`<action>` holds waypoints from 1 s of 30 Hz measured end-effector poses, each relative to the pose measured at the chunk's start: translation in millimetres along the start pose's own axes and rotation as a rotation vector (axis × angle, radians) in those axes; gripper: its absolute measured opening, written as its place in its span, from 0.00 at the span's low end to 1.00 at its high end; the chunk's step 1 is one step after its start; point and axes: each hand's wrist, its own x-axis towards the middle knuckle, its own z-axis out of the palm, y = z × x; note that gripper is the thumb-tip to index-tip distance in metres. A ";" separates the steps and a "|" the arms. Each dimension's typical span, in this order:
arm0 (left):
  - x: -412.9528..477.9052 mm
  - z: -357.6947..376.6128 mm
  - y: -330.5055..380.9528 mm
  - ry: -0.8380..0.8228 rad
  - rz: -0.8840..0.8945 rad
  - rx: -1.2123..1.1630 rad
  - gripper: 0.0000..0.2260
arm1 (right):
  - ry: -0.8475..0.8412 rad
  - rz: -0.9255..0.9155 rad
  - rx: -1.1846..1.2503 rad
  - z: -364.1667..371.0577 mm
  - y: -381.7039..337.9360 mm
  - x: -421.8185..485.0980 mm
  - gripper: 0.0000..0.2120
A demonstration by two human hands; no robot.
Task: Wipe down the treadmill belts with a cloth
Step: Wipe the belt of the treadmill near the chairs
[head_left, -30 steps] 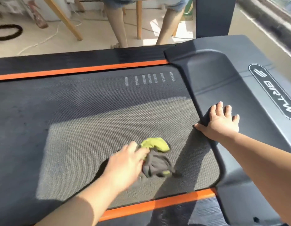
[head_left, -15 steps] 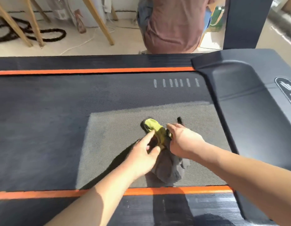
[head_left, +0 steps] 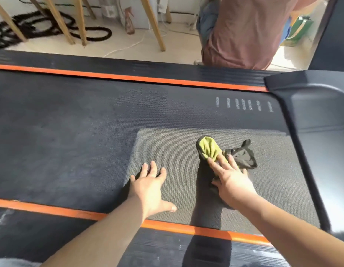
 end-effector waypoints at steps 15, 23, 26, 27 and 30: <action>124.6 -95.4 47.5 -0.080 -0.005 0.105 0.73 | 0.456 -0.081 -0.247 -15.0 86.0 62.6 0.17; 140.2 -77.1 40.9 -0.042 0.001 0.084 0.73 | 0.410 0.926 0.202 -63.5 126.9 170.9 0.23; 140.4 -80.9 44.0 -0.047 -0.003 0.127 0.73 | 0.380 0.919 0.171 -68.6 104.2 190.4 0.23; 140.1 -81.0 43.0 -0.046 -0.001 0.125 0.73 | 0.411 0.816 0.158 -68.4 92.1 191.9 0.22; 137.6 -80.2 42.5 -0.048 0.003 0.127 0.72 | 0.562 0.141 0.100 -52.4 48.3 175.4 0.18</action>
